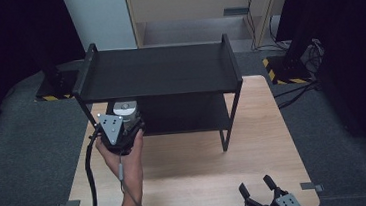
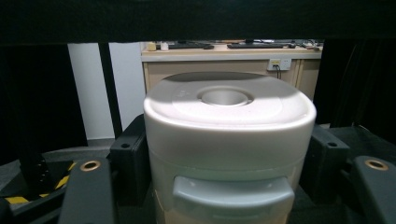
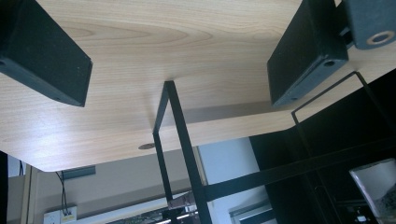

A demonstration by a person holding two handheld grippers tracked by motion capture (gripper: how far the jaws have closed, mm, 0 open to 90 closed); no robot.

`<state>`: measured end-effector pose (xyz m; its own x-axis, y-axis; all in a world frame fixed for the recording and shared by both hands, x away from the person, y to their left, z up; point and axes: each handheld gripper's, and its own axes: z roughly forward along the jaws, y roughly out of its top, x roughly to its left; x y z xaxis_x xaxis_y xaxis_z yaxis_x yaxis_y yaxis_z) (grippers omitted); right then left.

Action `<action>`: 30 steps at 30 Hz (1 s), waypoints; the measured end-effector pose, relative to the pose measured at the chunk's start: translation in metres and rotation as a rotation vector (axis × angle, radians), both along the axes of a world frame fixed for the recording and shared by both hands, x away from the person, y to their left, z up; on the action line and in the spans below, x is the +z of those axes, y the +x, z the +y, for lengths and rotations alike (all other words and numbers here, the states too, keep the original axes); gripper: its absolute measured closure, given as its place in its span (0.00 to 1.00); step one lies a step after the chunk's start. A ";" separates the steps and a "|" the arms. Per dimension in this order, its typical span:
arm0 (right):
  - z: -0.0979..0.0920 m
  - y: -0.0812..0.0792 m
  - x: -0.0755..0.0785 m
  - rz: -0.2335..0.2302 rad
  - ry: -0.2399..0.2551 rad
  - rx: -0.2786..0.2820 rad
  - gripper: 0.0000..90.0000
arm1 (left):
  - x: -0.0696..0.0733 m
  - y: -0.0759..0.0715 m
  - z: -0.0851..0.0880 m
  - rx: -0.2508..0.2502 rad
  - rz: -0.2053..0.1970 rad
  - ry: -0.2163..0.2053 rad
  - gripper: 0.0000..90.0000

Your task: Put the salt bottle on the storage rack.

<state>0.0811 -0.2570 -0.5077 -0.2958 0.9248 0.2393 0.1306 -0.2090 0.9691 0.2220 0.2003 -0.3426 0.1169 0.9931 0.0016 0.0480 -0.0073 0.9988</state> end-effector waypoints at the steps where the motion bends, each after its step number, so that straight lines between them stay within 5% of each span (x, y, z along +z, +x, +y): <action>1: 0.000 0.000 0.000 0.000 0.000 0.000 0.07 | -0.001 0.003 0.000 0.005 -0.001 0.000 0.34; 18: -0.002 0.009 -0.001 0.009 -0.002 -0.008 0.07 | -0.009 0.033 -0.002 0.043 0.007 -0.002 0.34; 30: -0.002 0.009 -0.002 0.015 -0.001 -0.012 0.08 | -0.013 0.037 -0.006 0.052 0.004 0.004 0.34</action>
<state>0.0904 -0.2594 -0.5092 -0.2816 0.9283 0.2426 0.1423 -0.2097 0.9674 0.2591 0.1946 -0.3552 0.0648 0.9979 0.0056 0.0524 -0.0090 0.9986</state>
